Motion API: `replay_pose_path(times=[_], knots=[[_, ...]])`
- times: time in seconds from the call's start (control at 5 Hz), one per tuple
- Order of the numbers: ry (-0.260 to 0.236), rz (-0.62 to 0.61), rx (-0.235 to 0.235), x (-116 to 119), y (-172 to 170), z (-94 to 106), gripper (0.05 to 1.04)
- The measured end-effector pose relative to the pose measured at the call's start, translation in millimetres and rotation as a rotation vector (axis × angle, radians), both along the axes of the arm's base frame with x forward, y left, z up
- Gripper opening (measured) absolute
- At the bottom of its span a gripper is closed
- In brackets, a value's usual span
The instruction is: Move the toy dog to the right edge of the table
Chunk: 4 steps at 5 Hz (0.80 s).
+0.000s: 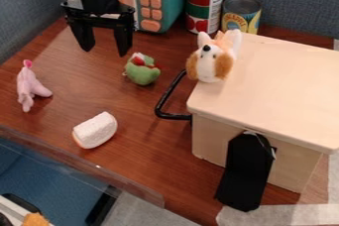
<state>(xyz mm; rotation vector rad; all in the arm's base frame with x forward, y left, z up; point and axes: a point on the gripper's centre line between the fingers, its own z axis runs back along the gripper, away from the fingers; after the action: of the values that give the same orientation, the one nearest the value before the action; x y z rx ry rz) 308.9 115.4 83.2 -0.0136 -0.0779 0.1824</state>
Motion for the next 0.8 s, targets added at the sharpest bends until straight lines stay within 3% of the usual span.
replay_pose_path(times=[0.2, 0.4, 0.6, 0.8], knots=[[0.026, -0.014, -0.01, 0.1, -2.7, -9.1, 1.001], [-0.007, -0.217, -0.015, 21.0, -48.9, -1.8, 1.001], [-0.039, -0.35, -0.062, 31.8, -83.0, 18.6, 1.001], [-0.109, -0.45, -0.045, 44.5, -108.7, 56.4, 1.001]])
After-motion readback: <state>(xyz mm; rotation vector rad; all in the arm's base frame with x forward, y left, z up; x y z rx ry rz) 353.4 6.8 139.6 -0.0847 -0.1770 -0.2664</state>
